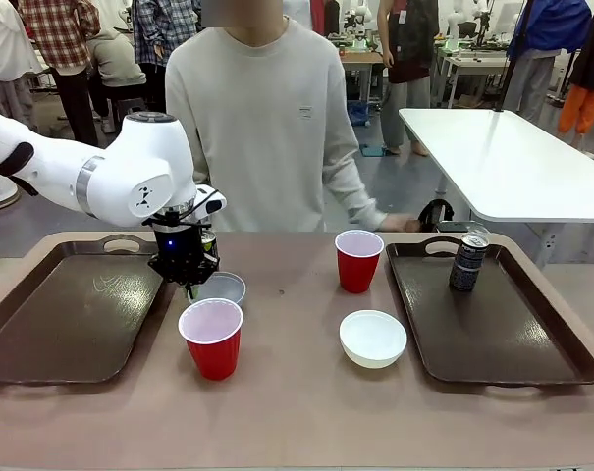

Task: Prepare tableware on both trays.
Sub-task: Pick up a Picnic Bowl from the table and place it on a Handle tray.

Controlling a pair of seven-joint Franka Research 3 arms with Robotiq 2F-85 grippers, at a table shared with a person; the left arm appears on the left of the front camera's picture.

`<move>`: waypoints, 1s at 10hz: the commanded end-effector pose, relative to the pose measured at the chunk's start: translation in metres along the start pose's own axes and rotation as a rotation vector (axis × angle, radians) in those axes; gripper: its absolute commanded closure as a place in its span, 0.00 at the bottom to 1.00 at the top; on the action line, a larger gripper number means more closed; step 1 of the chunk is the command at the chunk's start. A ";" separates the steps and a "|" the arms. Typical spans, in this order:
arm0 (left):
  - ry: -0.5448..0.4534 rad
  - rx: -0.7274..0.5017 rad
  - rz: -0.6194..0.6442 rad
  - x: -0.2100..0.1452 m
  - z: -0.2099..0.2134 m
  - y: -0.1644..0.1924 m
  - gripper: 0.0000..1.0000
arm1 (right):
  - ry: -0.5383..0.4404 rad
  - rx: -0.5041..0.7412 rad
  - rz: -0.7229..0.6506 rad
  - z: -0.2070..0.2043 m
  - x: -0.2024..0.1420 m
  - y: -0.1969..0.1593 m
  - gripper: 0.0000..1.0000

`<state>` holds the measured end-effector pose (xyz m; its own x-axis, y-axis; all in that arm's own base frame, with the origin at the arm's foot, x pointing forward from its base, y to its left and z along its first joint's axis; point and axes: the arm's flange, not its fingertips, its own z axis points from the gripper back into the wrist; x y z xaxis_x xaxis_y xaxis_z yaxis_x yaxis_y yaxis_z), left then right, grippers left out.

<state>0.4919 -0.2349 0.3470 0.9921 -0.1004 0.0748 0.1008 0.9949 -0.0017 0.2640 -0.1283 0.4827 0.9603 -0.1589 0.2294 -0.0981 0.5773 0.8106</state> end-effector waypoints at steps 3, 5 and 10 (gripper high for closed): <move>0.075 0.021 -0.021 -0.002 0.009 0.010 1.00 | -0.007 0.028 0.007 -0.001 0.001 -0.001 0.00; 0.157 0.002 -0.076 -0.013 0.038 0.019 1.00 | -0.007 0.028 0.007 -0.001 0.001 -0.001 0.00; 0.025 -0.024 -0.044 -0.058 0.131 0.075 1.00 | -0.007 0.028 0.007 -0.001 0.001 -0.001 0.00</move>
<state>0.4405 -0.1622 0.4842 0.9884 -0.1430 0.0516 0.1442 0.9893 -0.0205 0.2640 -0.1284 0.4825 0.9605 -0.1592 0.2284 -0.0971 0.5774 0.8107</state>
